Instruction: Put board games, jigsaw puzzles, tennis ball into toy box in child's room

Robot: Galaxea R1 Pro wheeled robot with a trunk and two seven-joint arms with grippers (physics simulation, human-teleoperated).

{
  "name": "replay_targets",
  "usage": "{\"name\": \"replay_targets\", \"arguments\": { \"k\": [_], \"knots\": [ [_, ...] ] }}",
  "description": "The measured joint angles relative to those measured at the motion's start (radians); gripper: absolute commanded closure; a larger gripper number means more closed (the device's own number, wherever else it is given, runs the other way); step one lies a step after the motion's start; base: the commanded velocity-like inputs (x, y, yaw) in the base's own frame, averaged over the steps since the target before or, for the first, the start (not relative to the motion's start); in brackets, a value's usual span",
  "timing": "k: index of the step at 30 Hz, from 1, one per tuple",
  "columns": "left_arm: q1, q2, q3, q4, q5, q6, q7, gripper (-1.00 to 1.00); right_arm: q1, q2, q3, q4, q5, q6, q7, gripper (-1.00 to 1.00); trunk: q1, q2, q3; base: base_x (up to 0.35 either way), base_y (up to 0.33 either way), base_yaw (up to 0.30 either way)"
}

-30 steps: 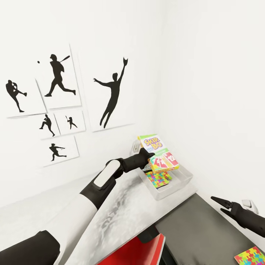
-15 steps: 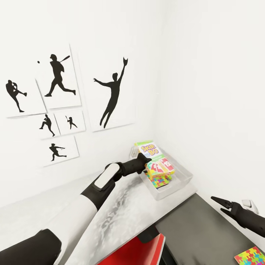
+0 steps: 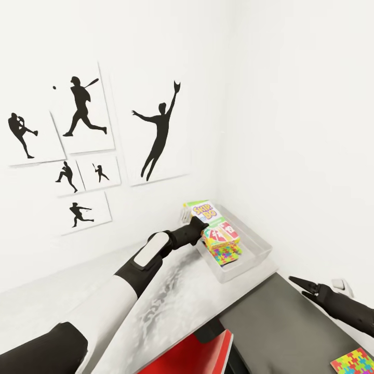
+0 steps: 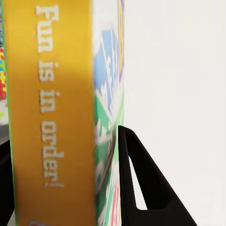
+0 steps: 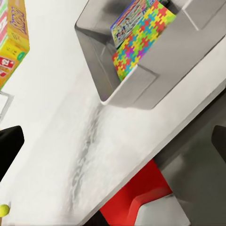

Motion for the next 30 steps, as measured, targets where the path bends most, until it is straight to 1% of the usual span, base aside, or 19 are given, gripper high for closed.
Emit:
{"name": "replay_targets", "arguments": {
  "k": [2, 3, 4, 5, 6, 8, 10, 11, 13, 15, 17, 20, 23, 25, 28, 30],
  "knots": [
    [0.000, 0.000, -0.002, 0.000, -0.002, -0.002, 0.001, 1.00, 0.000, 0.000, 0.003, -0.008, -0.001, 0.000, 0.018, -1.00, 0.000, 0.000, 0.000, 0.000, 0.000, 0.000],
    [0.000, 0.000, -0.003, 0.000, -0.003, -0.003, 0.002, 1.00, 0.000, 0.000, 0.001, -0.011, -0.001, 0.001, 0.042, -1.00, 0.000, 0.000, 0.000, 0.000, 0.000, 0.000],
    [0.000, 0.000, -0.004, 0.000, -0.003, -0.003, 0.004, 1.00, 0.000, -0.001, -0.003, -0.014, 0.000, 0.002, 0.079, -1.00, 0.000, 0.000, 0.000, 0.000, 0.000, 0.000],
    [0.000, 0.000, -0.004, 0.000, -0.003, -0.001, 0.007, 1.00, 0.000, -0.005, -0.012, -0.015, 0.000, 0.002, 0.131, -1.00, 0.000, 0.000, 0.000, 0.000, 0.000, 0.000],
    [0.000, 0.000, -0.004, 0.000, -0.003, 0.000, 0.009, 1.00, 0.000, -0.008, -0.020, -0.016, 0.001, 0.003, 0.162, -1.00, 0.000, 0.000, 0.000, 0.000, 0.000, 0.000],
    [0.000, 0.000, -0.003, 0.000, -0.002, 0.004, 0.013, 1.00, -0.001, -0.019, -0.071, -0.017, 0.002, 0.021, 0.285, -1.00, 0.000, 0.000, 0.000, 0.000, 0.000, 0.000],
    [0.000, 0.000, -0.002, 0.001, -0.001, 0.005, 0.015, 1.00, -0.006, -0.030, -0.132, -0.017, 0.002, 0.075, 0.388, -1.00, 0.000, 0.000, 0.000, 0.000, 0.000, 0.000],
    [0.000, 0.000, -0.002, 0.001, -0.001, 0.003, 0.015, 1.00, -0.009, -0.034, -0.146, -0.018, 0.002, 0.088, 0.406, -1.00, 0.000, 0.000, 0.000, 0.000, 0.000, 0.000],
    [0.000, 0.000, -0.003, 0.005, -0.002, -0.002, 0.017, 1.00, -0.042, -0.056, -0.176, -0.018, -0.005, 0.115, 0.448, -1.00, 0.000, 0.000, 0.000, 0.000, 0.000, 0.000],
    [0.000, 0.000, -0.003, 0.019, -0.002, -0.006, 0.018, 1.00, -0.093, -0.067, -0.187, -0.018, -0.009, 0.119, 0.465, -1.00, 0.000, 0.000, 0.000, 0.000, 0.000, 0.000],
    [-0.001, 0.000, -0.005, 0.027, 0.001, -0.003, 0.019, 1.00, -0.124, -0.070, -0.181, -0.018, -0.010, 0.119, 0.472, -1.00, 0.000, 0.000, 0.000, 0.000, 0.000, 0.000],
    [-0.004, 0.000, -0.005, 0.030, 0.002, 0.002, 0.020, 1.00, -0.138, -0.068, -0.168, -0.018, -0.009, 0.119, 0.476, -1.00, 0.000, 0.000, 0.000, 0.000, 0.000, 0.000],
    [-0.020, 0.000, -0.005, 0.031, 0.005, 0.001, 0.020, 1.00, -0.143, -0.057, -0.148, -0.018, -0.003, 0.119, 0.478, -1.00, 0.000, 0.000, 0.000, 0.000, 0.000, 0.000],
    [-0.049, 0.000, -0.004, 0.031, 0.008, 0.001, 0.020, 1.00, -0.145, -0.051, -0.129, -0.018, 0.001, 0.119, 0.479, -1.00, 0.000, 0.000, 0.000, 0.000, 0.000, 0.000],
    [-0.101, 0.000, -0.003, 0.035, 0.010, 0.003, 0.024, 1.00, -0.145, -0.049, -0.122, -0.018, 0.003, 0.119, 0.478, -1.00, 0.000, 0.000, 0.000, 0.000, 0.000, 0.000],
    [-0.121, 0.000, -0.004, 0.037, 0.010, 0.004, 0.036, 1.00, -0.146, -0.049, -0.120, -0.018, 0.003, 0.119, 0.478, -1.00, 0.000, 0.000, 0.000, 0.000, 0.000, 0.000]
  ]
}}
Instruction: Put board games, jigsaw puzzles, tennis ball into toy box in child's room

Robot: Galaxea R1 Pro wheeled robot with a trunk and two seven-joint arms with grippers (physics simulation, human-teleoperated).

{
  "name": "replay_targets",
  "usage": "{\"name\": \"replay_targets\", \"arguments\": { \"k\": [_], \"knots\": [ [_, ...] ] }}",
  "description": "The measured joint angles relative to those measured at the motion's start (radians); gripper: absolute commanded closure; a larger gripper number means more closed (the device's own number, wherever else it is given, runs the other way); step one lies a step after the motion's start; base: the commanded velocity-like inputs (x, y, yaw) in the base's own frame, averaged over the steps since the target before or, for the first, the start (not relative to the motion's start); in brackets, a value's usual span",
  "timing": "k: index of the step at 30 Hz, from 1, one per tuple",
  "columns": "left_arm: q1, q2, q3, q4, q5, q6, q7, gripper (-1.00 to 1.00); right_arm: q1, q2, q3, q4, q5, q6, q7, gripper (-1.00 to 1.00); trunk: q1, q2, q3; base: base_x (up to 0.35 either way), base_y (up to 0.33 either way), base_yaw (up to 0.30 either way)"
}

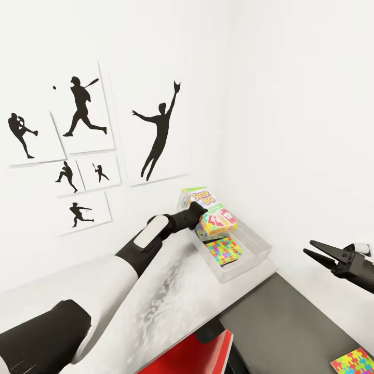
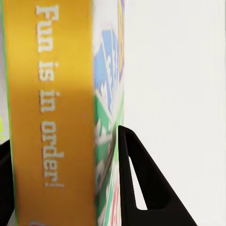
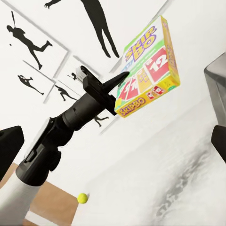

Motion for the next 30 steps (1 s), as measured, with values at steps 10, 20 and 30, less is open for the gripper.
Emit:
{"name": "replay_targets", "arguments": {
  "k": [10, 20, 30],
  "knots": [
    [-0.039, 0.000, 0.000, 0.001, 0.015, -0.003, 0.076, 1.00, 0.000, 0.000, 0.001, 0.000, 0.000, 0.000, 0.000, -1.00, 0.000, 0.000, -0.005, 0.000, 0.000, 0.000],
    [-0.040, 0.000, 0.000, -0.062, 0.029, 0.004, 0.078, 1.00, 0.001, -0.001, -0.003, 0.000, -0.001, 0.000, 0.001, -1.00, 0.000, 0.000, -0.021, 0.000, 0.000, 0.000],
    [-0.040, 0.000, -0.001, -0.140, 0.120, 0.008, 0.080, 1.00, 0.006, -0.001, -0.003, 0.000, -0.001, 0.000, 0.001, -1.00, 0.000, 0.000, -0.038, 0.000, 0.000, 0.000]
  ]
}}
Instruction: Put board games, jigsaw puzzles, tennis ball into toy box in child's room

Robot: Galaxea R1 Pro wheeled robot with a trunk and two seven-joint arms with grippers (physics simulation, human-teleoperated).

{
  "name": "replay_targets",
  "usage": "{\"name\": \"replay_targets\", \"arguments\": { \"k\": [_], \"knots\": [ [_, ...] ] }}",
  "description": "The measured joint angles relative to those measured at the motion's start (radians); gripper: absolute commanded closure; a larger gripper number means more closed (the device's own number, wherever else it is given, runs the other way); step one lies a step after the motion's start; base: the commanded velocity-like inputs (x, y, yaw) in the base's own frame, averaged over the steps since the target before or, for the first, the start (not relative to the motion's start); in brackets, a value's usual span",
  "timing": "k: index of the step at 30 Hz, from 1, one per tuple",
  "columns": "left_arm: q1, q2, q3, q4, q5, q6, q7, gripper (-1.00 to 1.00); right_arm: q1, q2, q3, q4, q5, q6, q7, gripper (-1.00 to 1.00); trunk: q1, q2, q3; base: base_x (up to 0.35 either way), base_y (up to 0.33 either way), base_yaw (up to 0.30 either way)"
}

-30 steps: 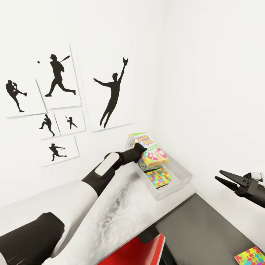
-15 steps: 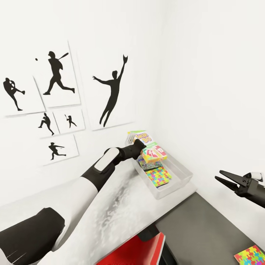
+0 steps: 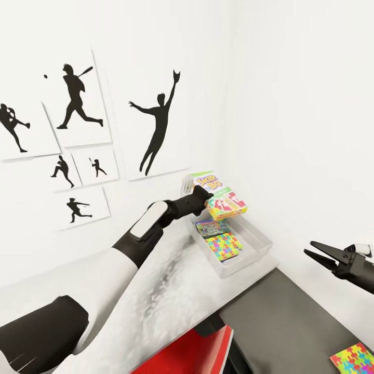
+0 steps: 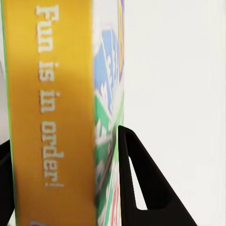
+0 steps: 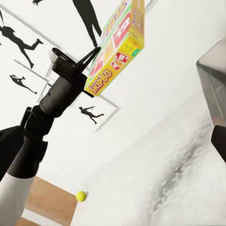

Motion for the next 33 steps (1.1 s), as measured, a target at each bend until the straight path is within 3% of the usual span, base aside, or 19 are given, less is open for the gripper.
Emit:
{"name": "replay_targets", "arguments": {
  "k": [9, 13, 18, 22, 25, 27, 31, 33],
  "knots": [
    [-0.001, 0.000, 0.000, -0.003, 0.019, 0.001, 0.000, 1.00, 0.003, 0.000, 0.000, 0.000, -0.002, 0.000, 0.004, -1.00, 0.000, 0.000, -0.015, 0.000, 0.000, 0.000],
    [-0.001, 0.000, 0.000, -0.003, 0.019, -0.001, 0.000, 1.00, -0.009, -0.014, -0.006, 0.000, -0.007, 0.000, 0.004, -1.00, 0.000, 0.000, -0.021, 0.000, 0.000, 0.000],
    [-0.001, 0.000, -0.001, -0.001, 0.018, -0.005, 0.000, 1.00, -0.089, -0.031, -0.003, 0.000, -0.024, 0.000, 0.000, -1.00, 0.000, 0.000, -0.029, 0.000, 0.000, 0.000],
    [-0.001, 0.000, -0.002, 0.000, 0.018, -0.008, 0.000, 1.00, -0.169, -0.034, 0.001, 0.000, -0.065, 0.000, -0.016, -1.00, 0.000, 0.000, -0.036, 0.000, 0.000, 0.000],
    [-0.001, 0.000, -0.002, 0.000, 0.018, -0.008, 0.000, 1.00, -0.219, -0.035, 0.031, 0.001, -0.104, 0.000, -0.078, -1.00, 0.000, 0.000, -0.041, 0.000, 0.000, 0.000],
    [-0.001, 0.000, -0.004, 0.000, 0.018, -0.009, 0.000, 1.00, -0.260, -0.030, 0.079, 0.001, -0.148, -0.001, -0.168, -1.00, 0.000, 0.000, -0.044, 0.000, 0.000, 0.000],
    [-0.001, 0.000, -0.006, 0.001, 0.017, -0.011, 0.000, 1.00, -0.342, -0.023, 0.188, 0.004, -0.287, -0.007, -0.401, -1.00, 0.000, 0.000, -0.051, 0.000, 0.000, 0.000],
    [-0.001, 0.000, -0.006, 0.001, 0.017, -0.011, 0.000, 1.00, -0.368, -0.022, 0.216, 0.006, -0.345, -0.008, -0.498, -1.00, 0.000, 0.000, -0.054, 0.000, 0.000, 0.000]
  ]
}}
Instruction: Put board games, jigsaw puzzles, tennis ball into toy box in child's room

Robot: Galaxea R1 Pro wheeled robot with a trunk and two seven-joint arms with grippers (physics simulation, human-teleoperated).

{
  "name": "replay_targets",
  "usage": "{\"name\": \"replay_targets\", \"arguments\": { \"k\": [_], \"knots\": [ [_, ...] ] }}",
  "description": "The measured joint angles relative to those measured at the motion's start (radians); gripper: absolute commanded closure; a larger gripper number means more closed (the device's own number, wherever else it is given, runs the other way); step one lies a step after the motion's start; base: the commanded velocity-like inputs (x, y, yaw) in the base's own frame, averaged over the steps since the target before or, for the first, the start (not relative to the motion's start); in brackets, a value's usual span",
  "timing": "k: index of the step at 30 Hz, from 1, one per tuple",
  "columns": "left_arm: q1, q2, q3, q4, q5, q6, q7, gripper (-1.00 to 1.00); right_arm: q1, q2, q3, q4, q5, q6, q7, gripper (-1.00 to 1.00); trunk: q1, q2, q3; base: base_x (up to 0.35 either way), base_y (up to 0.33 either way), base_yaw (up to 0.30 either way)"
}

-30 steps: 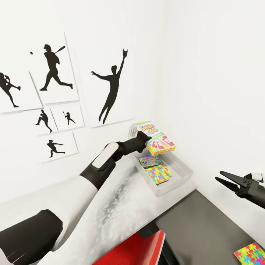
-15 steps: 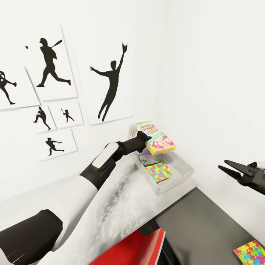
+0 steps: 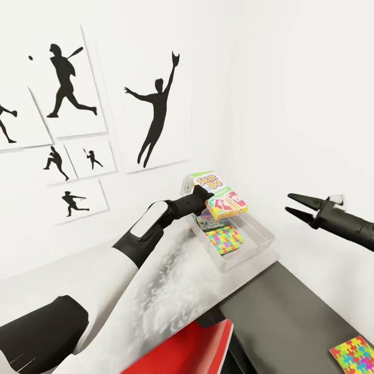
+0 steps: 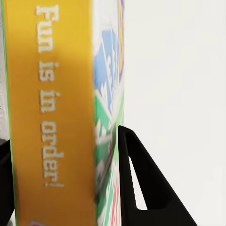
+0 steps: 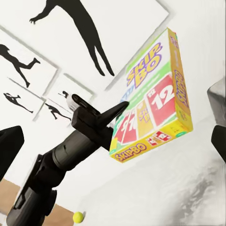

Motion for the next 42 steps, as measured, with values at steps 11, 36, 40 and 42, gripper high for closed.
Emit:
{"name": "replay_targets", "arguments": {
  "k": [11, 36, 40, 42],
  "knots": [
    [0.000, 0.000, -0.003, 0.000, 0.000, 0.002, 0.000, 1.00, -0.091, 0.108, 0.050, 0.004, -0.156, 0.000, -0.445, -1.00, 0.000, 0.000, -0.018, 0.000, 0.000, 0.000],
    [0.000, 0.000, -0.003, -0.001, -0.002, -0.004, -0.001, 1.00, -0.076, 0.119, 0.053, -0.004, -0.173, 0.009, -0.471, -1.00, 0.000, 0.000, -0.059, 0.000, 0.000, 0.000],
    [0.000, 0.000, -0.003, 0.001, -0.003, -0.005, -0.001, 1.00, -0.070, 0.119, 0.054, -0.004, -0.173, 0.010, -0.471, -1.00, 0.000, 0.000, -0.065, 0.000, 0.000, 0.000],
    [0.000, 0.000, -0.003, 0.001, -0.003, -0.005, -0.001, 1.00, -0.068, 0.119, 0.053, -0.004, -0.173, 0.010, -0.471, -1.00, 0.000, 0.000, -0.069, 0.000, 0.000, 0.000]
  ]
}}
